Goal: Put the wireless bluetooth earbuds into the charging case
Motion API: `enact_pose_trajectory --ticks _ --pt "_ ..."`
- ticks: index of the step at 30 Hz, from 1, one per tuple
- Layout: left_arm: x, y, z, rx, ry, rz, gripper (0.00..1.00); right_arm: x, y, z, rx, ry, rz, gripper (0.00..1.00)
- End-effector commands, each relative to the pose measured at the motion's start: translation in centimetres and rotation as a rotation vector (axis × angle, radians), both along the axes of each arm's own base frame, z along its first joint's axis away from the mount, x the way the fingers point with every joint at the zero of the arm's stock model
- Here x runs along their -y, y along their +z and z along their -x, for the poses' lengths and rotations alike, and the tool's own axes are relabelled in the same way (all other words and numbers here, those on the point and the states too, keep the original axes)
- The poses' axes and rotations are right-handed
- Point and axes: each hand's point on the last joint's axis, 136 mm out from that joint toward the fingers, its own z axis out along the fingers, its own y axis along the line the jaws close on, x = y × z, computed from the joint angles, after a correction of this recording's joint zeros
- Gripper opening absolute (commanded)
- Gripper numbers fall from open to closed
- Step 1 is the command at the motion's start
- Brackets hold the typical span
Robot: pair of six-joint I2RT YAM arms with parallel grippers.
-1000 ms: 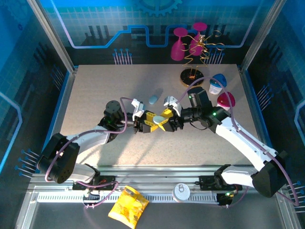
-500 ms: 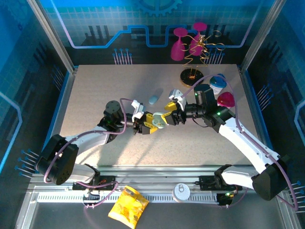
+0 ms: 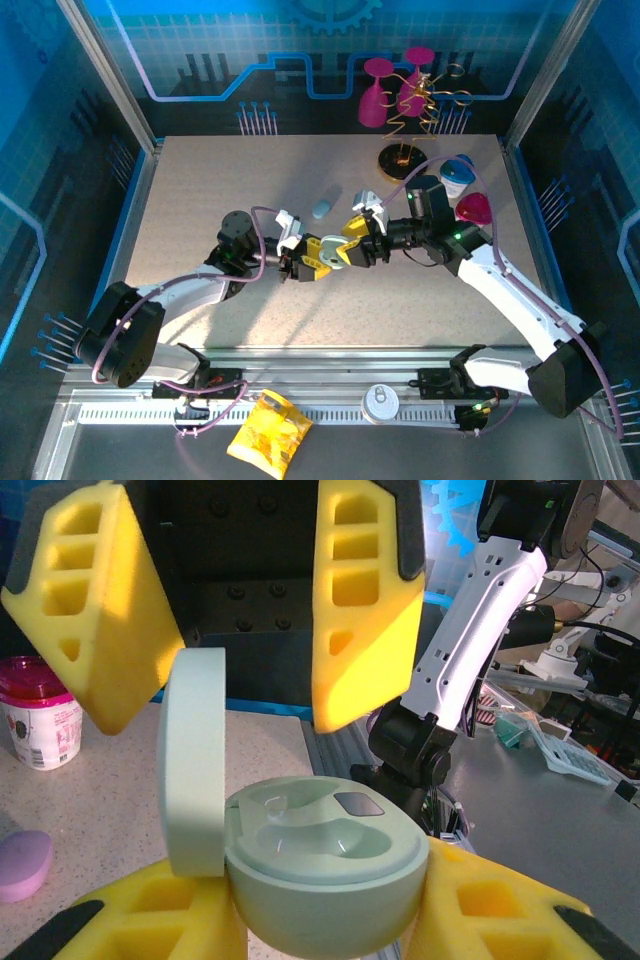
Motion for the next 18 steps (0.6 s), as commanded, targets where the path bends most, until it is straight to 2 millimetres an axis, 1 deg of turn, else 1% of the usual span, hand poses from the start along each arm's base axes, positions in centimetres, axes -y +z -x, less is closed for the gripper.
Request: enact_pose_trajectory --ticks 1,3,4,6,9,10,12,14,15,18 --pt "0.1 1.5 0.7 0.056 -0.04 0.03 0.3 0.0 0.4 0.5 0.007 0.034 -0.017 0.44" --pt "0.0 1.7 0.8 0.056 -0.044 0.032 0.3 -0.1 0.1 0.4 -0.002 0.037 -0.01 0.26" --pt "0.0 1.7 0.8 0.054 -0.044 0.033 0.3 -0.2 0.0 0.4 -0.003 0.041 -0.007 0.21" --pt "0.0 1.7 0.8 0.055 -0.043 0.034 0.3 -0.3 -0.1 0.4 0.001 0.048 -0.003 0.15" --pt "0.0 1.5 0.6 0.051 -0.03 0.031 0.31 -0.4 -0.1 0.7 0.011 0.064 0.003 0.02" --pt "0.0 1.3 0.5 0.05 -0.023 0.029 0.31 -0.4 -0.1 0.8 0.015 0.065 0.008 0.0" --pt "0.1 1.0 0.1 0.047 -0.005 0.025 0.32 -0.4 -0.3 0.9 0.023 0.063 0.024 0.0" --pt "0.2 0.9 -0.3 0.049 0.01 0.027 0.35 -0.3 -0.3 0.8 0.037 0.053 0.037 0.0" --pt "0.2 0.8 -0.5 0.052 0.02 0.029 0.39 -0.2 -0.3 0.7 0.046 0.04 0.042 0.0" --pt "0.2 0.1 -1.5 0.056 0.073 0.023 0.61 0.1 0.1 0.2 0.086 -0.003 0.046 0.0"
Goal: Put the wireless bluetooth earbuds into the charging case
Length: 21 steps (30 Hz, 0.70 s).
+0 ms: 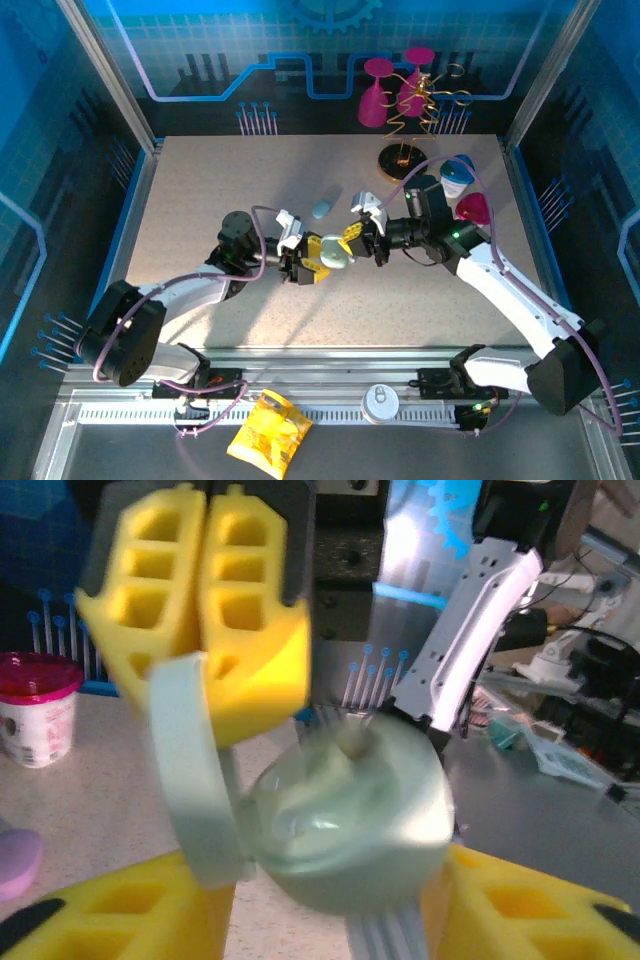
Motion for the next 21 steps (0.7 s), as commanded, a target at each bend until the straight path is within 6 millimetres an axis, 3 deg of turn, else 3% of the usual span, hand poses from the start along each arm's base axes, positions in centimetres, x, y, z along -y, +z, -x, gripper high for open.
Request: enact_pose_trajectory --ticks 1,3,8,11,21 --pt "0.1 0.1 -1.5 0.07 0.076 0.02 0.68 0.3 0.7 0.3 0.042 -0.031 0.014 0.0" --pt "0.0 -0.1 -2.1 0.066 0.105 0.025 0.8 0.8 0.7 -0.6 0.087 -0.098 0.038 0.0" --pt "-0.2 0.5 -3.0 0.062 0.158 0.066 0.91 1.8 1.8 -2.2 0.199 -0.223 0.032 0.0" --pt "-0.2 0.8 -3.4 0.058 0.176 0.089 0.92 1.9 2.7 -2.3 0.239 -0.245 0.014 0.0" --pt "-0.1 1.1 -3.8 0.02 0.175 0.097 0.86 1.1 2.0 -2.0 0.28 -0.235 0.063 0.0"
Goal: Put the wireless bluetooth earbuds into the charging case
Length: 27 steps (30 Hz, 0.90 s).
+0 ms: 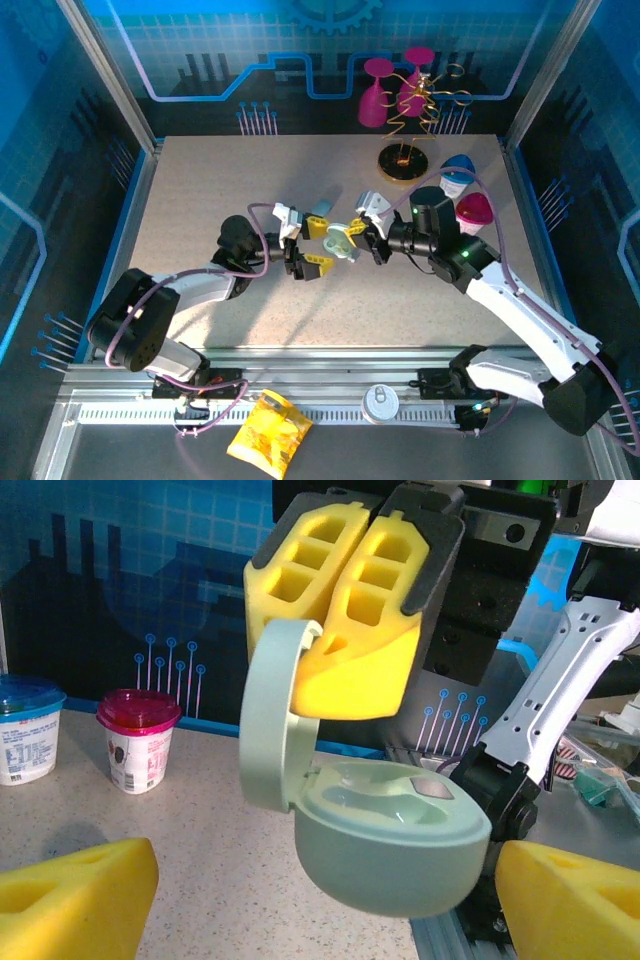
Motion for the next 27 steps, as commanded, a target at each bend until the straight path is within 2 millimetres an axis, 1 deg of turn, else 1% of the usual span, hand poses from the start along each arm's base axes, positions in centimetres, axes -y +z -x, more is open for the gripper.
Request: enact_pose_trajectory --ticks 1,6,10,19,24,27 --pt "-0.1 0.7 -0.4 0.009 0.013 0.022 0.85 -0.5 0.5 -0.2 0.058 -0.003 0.004 0.0" --pt "-0.2 0.4 0.0 0.017 -0.004 0.014 0.75 -0.9 0.7 0.2 0.051 0.032 -0.006 0.0" --pt "-0.2 0.4 0.2 0.031 -0.009 0.011 0.69 -1.2 0.3 0.7 0.024 0.063 0.003 0.0" --pt "-0.2 0.3 0.4 0.044 -0.017 0.008 0.7 -1.5 0.3 0.8 0.009 0.081 -0.001 0.0" --pt "-0.2 0.3 0.5 0.045 -0.024 0.007 0.59 -1.5 0.6 0.7 0.017 0.08 -0.004 0.0" --pt "-0.2 0.2 0.5 0.044 -0.025 0.005 0.57 -1.5 0.7 0.5 0.024 0.068 -0.005 0.0"
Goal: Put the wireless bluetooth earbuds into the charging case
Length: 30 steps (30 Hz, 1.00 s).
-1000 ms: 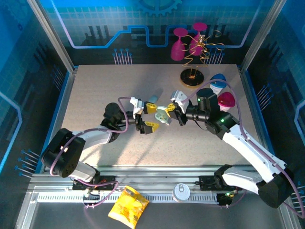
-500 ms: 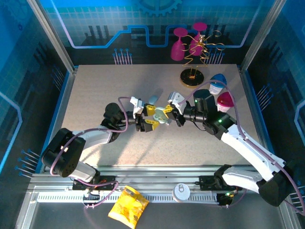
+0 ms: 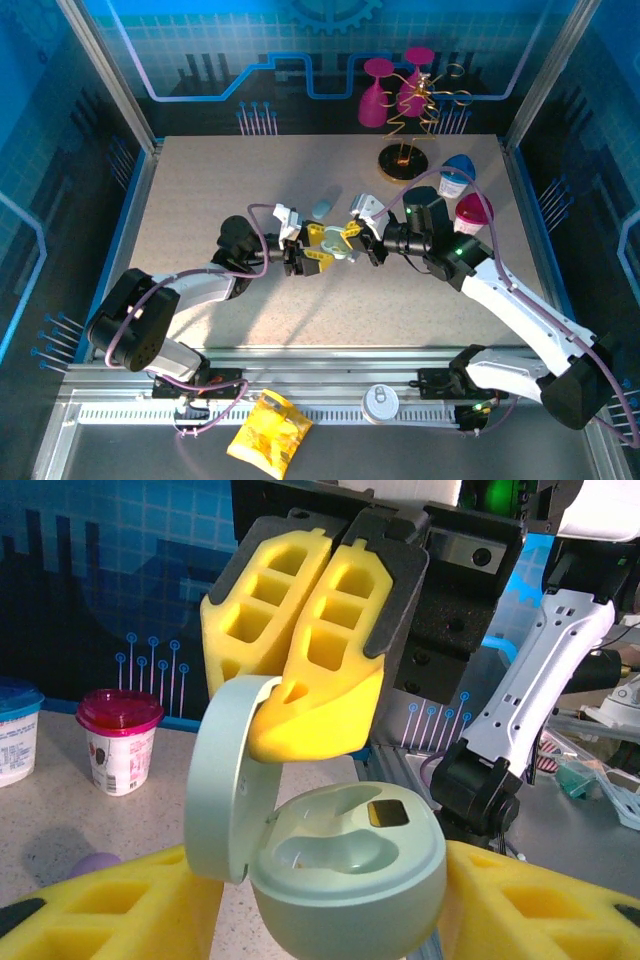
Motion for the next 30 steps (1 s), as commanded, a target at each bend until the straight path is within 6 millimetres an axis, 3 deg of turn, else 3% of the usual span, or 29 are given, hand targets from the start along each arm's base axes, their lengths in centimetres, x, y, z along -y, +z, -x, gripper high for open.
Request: enact_pose_trajectory --ticks 1,6,10,14,30 --pt "-0.2 0.13 -0.02 0.036 0.006 0.005 0.57 -0.72 1.87 0.46 0.04 0.037 -0.035 0.0" --pt "-0.18 0.12 -0.08 0.036 0.007 0.002 0.6 -0.66 2.45 0.72 0.054 0.041 -0.056 0.0" --pt "-0.19 0.25 -0.21 0.037 0.016 0.004 0.68 -0.64 2.53 0.89 0.057 0.047 -0.057 0.0" --pt "-0.18 0.31 -0.31 0.03 0.019 0.002 0.68 -0.54 2.61 0.94 0.067 0.043 -0.06 0.0" --pt "-0.13 0.64 -0.18 0.025 0.007 0.002 0.48 -0.48 2.11 0.73 0.052 0.031 -0.057 0.0"
